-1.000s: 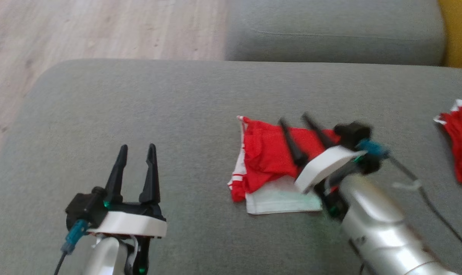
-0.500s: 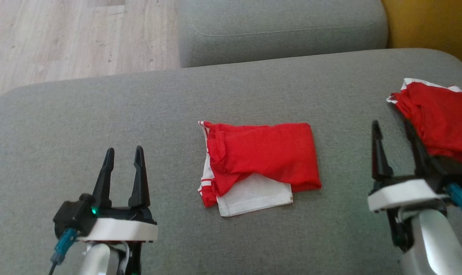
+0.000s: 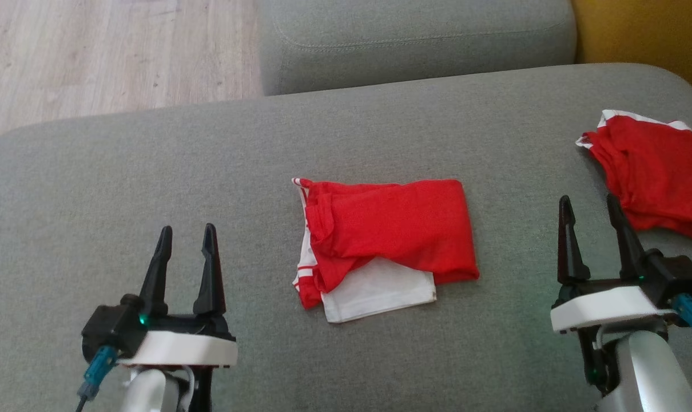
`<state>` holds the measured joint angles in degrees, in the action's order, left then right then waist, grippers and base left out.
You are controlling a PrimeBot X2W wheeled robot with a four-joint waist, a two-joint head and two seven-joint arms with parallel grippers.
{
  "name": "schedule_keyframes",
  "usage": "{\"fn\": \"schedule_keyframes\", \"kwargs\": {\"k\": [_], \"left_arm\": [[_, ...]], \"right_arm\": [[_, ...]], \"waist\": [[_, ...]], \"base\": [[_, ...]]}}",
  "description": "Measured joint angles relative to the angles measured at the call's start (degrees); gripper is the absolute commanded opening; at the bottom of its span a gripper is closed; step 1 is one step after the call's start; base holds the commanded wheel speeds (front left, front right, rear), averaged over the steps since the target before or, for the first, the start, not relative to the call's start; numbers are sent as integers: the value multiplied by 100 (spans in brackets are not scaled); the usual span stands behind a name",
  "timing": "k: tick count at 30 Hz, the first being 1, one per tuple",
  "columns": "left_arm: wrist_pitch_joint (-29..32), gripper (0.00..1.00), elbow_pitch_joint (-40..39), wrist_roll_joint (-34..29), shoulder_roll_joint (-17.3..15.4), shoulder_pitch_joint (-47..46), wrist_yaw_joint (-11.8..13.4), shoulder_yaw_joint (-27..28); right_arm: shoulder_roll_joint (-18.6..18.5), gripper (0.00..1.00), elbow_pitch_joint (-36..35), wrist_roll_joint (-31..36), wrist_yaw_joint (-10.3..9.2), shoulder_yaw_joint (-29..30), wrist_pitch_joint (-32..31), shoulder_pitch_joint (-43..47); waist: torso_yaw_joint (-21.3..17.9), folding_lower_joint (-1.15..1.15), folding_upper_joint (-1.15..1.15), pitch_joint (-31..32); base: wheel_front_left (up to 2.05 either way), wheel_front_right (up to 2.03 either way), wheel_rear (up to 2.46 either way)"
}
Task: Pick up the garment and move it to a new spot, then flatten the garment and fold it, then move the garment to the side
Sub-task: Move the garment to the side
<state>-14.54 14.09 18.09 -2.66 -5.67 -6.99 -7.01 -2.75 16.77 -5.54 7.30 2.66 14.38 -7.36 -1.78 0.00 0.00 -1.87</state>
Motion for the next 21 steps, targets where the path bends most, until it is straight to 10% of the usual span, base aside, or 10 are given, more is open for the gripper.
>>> {"fn": "schedule_keyframes", "kwargs": {"k": [21], "left_arm": [[0,100,130,1,-1,-320,-5,-312]], "right_arm": [[-9,100,3000,-837,0,-758,-531,-1528]], "waist": [[662,1,0,-530]], "base": [[0,0,0]]}}
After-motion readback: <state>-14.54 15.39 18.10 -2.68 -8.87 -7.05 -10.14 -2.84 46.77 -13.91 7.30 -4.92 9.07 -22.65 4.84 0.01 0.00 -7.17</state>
